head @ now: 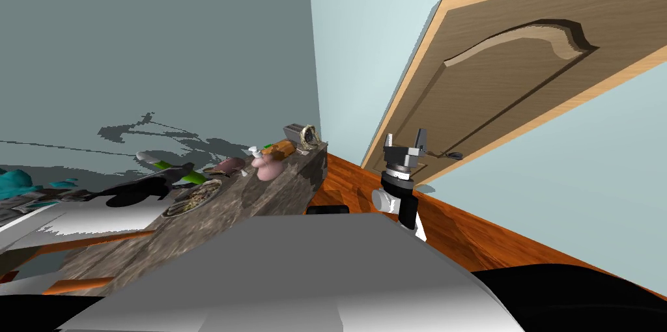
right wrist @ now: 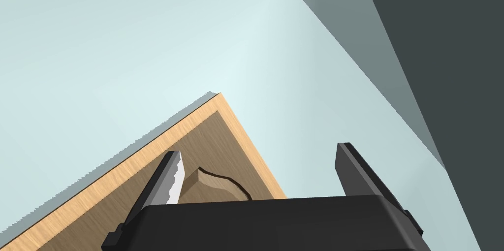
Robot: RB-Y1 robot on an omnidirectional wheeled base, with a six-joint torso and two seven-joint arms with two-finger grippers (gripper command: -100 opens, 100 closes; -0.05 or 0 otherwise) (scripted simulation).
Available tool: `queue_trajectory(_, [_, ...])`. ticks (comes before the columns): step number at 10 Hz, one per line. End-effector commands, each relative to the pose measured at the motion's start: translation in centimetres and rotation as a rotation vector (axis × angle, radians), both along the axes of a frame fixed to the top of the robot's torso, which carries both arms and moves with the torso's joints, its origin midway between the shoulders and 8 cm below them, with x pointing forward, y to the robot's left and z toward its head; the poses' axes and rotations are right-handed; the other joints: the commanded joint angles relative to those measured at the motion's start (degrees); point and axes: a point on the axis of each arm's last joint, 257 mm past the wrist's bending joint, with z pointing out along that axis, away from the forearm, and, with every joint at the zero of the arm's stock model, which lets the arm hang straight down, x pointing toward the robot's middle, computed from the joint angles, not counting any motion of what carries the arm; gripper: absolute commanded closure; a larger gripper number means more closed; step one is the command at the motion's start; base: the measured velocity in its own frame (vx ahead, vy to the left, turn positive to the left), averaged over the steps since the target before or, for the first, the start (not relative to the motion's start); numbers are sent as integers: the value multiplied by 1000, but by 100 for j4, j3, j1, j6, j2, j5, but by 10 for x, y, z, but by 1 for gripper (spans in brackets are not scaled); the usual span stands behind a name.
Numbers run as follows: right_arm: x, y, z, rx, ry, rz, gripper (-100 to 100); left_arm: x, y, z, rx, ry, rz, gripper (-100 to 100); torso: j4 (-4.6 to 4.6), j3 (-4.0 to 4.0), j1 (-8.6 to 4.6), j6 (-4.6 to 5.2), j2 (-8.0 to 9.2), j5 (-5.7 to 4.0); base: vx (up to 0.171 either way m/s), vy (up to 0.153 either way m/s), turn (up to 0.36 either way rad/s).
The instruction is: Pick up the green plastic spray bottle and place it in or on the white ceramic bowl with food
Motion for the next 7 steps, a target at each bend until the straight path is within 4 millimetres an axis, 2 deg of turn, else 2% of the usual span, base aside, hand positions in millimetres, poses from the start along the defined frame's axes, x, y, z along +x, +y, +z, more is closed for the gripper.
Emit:
queue_trajectory(1, [0,0,0,0,0,0,0,-10,13,-10,-8,16,28,-100,0,0,0,0,0,0,5,5,-5])
queue_trajectory(2, [0,0,0,0,0,0,0,24,2,-1,-7,-26,-38,-100,0,0,5,0,-1,1,-14,-88,-187])
queue_trajectory(3, [0,0,0,0,0,0,0,30,3,-7,-16,-23,-52,-100,-1,-2,-25,10,-2,-4,-37,-107,-116])
queue_trajectory(5, [0,0,0,0,0,0,0,25,11,-21,-33,-17,-49,-100,2,5,-19,-1,9,-5,-20,-24,21])
queue_trajectory(7, [0,0,0,0,0,0,0,6,32,-36,-44,13,7,-100,1,1,7,-1,2,2,2,13,-3])
